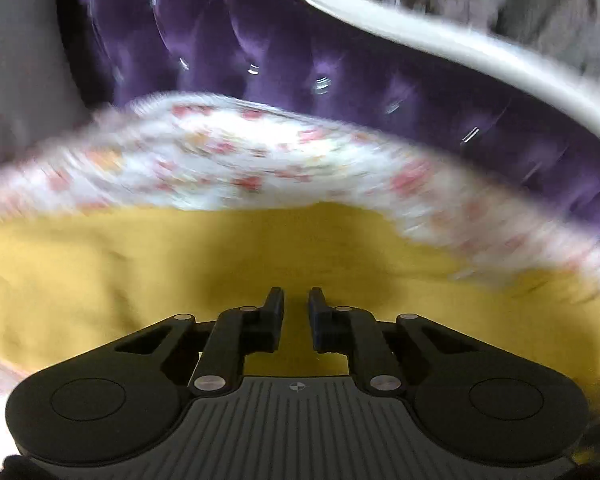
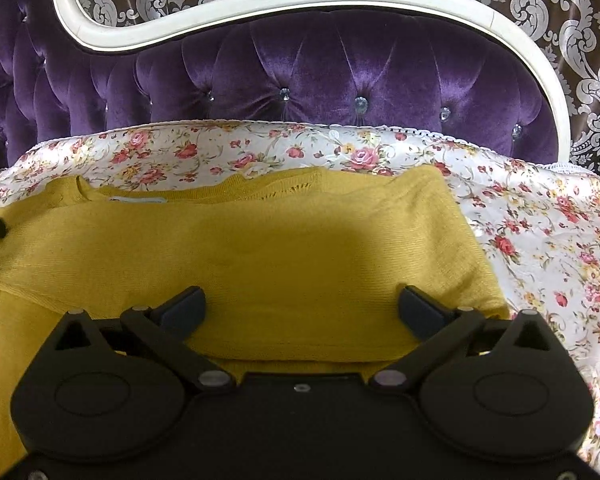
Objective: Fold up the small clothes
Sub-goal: 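Reach the left gripper to the other sleeve cuff by the grey pillow and grasp it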
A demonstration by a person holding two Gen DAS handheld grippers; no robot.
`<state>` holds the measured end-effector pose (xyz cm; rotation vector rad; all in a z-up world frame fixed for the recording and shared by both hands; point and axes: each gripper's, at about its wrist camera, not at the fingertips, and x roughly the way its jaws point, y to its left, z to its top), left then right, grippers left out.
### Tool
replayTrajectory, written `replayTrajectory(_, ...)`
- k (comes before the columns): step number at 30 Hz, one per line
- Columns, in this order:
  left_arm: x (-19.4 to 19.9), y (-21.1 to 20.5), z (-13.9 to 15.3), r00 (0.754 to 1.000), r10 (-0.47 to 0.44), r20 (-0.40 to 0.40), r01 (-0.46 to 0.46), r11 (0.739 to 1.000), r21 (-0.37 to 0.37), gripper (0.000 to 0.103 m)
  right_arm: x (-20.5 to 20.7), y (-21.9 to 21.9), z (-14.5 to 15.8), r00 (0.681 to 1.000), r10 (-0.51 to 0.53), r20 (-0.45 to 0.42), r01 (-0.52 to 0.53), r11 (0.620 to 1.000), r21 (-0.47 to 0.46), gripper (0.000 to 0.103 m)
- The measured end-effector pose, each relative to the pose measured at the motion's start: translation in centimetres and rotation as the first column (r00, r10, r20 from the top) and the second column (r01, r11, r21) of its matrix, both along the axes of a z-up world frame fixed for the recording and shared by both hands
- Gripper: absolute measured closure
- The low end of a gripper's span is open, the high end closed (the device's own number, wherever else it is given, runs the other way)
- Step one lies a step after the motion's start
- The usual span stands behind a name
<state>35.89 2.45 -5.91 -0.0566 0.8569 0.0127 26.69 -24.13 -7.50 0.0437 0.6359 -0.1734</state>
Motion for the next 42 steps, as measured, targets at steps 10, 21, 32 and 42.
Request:
replayTrajectory(10,-5.6,12.8,0.5,0.985,0.170,-0.002,-0.150,0.860,-0.487,0.064,0.0,0.0,0.0,1.000,0.000,0.000,0.000,1.000,-0.001,0.000)
replayTrajectory(21,-13.4,27.8,0.8,0.871,0.475,0.124,-0.436,0.865,-0.248,0.056,0.0,0.0,-0.1,1.000,-0.001,-0.002,0.001,1.000,-0.007,0.000)
replayTrajectory(32,-14.4,30.8,-2.2,0.868,0.496,0.005,-0.418,0.738,-0.529,0.055,0.1,0.0,-0.1,1.000,0.000,-0.003,0.000,1.000,-0.012,0.000)
replayTrajectory(42,-11.9,33.0,-2.1,0.808,0.589,0.035,-0.459,0.664,-0.590,0.061,0.0,0.0,-0.1,1.000,0.001,0.000,-0.001,1.000,-0.011,0.000)
